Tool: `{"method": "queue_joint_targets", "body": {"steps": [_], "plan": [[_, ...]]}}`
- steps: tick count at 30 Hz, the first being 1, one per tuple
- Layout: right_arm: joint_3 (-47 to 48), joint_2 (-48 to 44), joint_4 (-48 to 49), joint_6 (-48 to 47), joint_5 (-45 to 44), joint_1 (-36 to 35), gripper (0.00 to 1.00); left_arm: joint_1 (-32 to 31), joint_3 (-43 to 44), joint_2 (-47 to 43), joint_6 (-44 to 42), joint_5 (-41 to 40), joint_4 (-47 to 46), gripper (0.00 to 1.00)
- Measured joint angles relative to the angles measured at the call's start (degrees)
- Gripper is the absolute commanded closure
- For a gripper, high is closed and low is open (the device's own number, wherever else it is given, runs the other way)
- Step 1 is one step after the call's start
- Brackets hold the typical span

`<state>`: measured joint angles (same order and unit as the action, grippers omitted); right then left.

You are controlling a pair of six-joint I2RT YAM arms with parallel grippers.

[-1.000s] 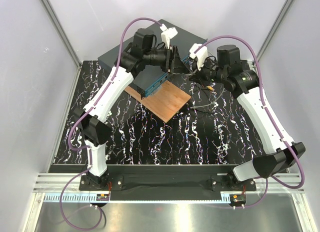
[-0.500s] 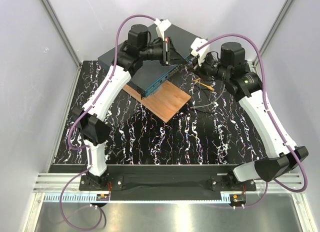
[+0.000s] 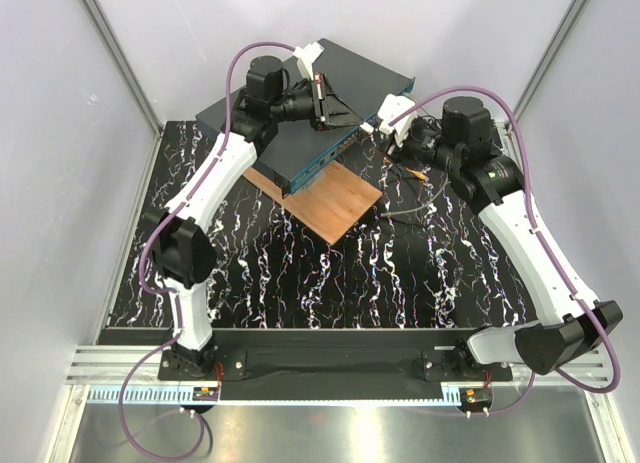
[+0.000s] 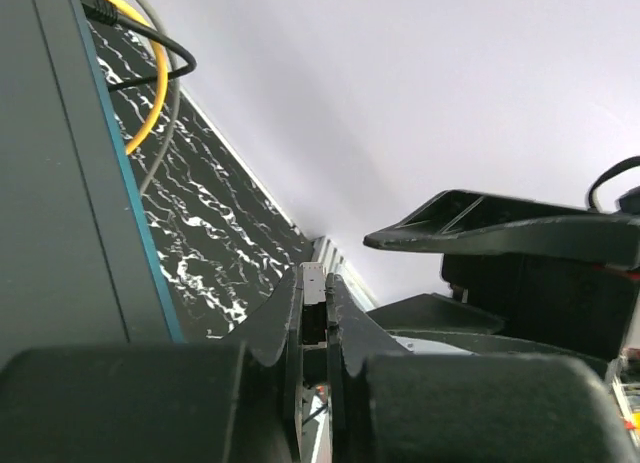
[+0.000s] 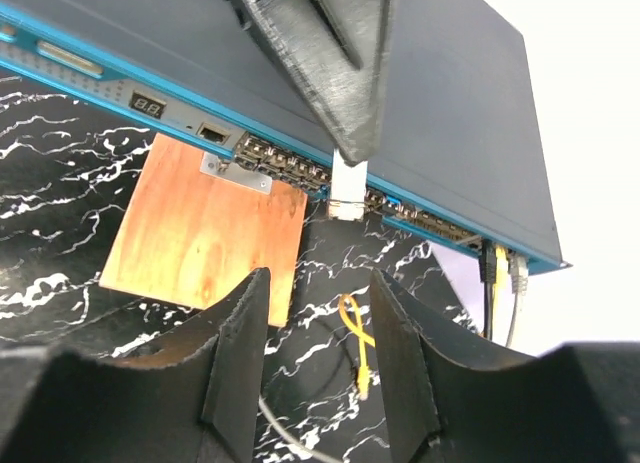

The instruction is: Insert the plug into the switch port

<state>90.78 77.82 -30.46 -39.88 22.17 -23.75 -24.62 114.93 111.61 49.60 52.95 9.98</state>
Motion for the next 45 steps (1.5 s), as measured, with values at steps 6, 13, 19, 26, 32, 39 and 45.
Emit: {"method": "queue_joint_targets", "body": {"steps": [6,13,19,26,32,39,45], "plan": [[-1.5,-0.4,3.3,-3.0,2.3,0.0,0.50,-0.2,-0.3,-0.7,2.3,0.9,-4.0,1.00],[0.2,2.6,4.5,-5.0,4.3,-0.1,0.53,-0.5,-2.1,-3.3,2.6,1.1,-6.1,1.00],[1.7,4.9,4.6,-6.1,4.5,-0.1,0.57,-0.8,-4.2,-5.3,2.3,0.9,-7.1,1.00],[2.6,5.4,5.5,-7.2,4.5,-0.1,0.58,-1.2,-4.4,-5.7,1.4,0.5,-6.3,1.00],[3.2,6.2,5.3,-8.1,4.9,-0.2,0.68,-1.4,-4.4,-5.7,0.7,-0.8,-5.4,1.00],[3.5,6.7,4.3,-10.5,5.3,-0.2,0.96,-1.4,-4.4,-5.7,-0.2,-1.6,-4.8,1.00],[4.0,6.9,3.9,-11.4,5.3,-0.2,1.00,-1.5,-3.3,-5.7,-1.6,-2.2,-2.2,0.51]]}}
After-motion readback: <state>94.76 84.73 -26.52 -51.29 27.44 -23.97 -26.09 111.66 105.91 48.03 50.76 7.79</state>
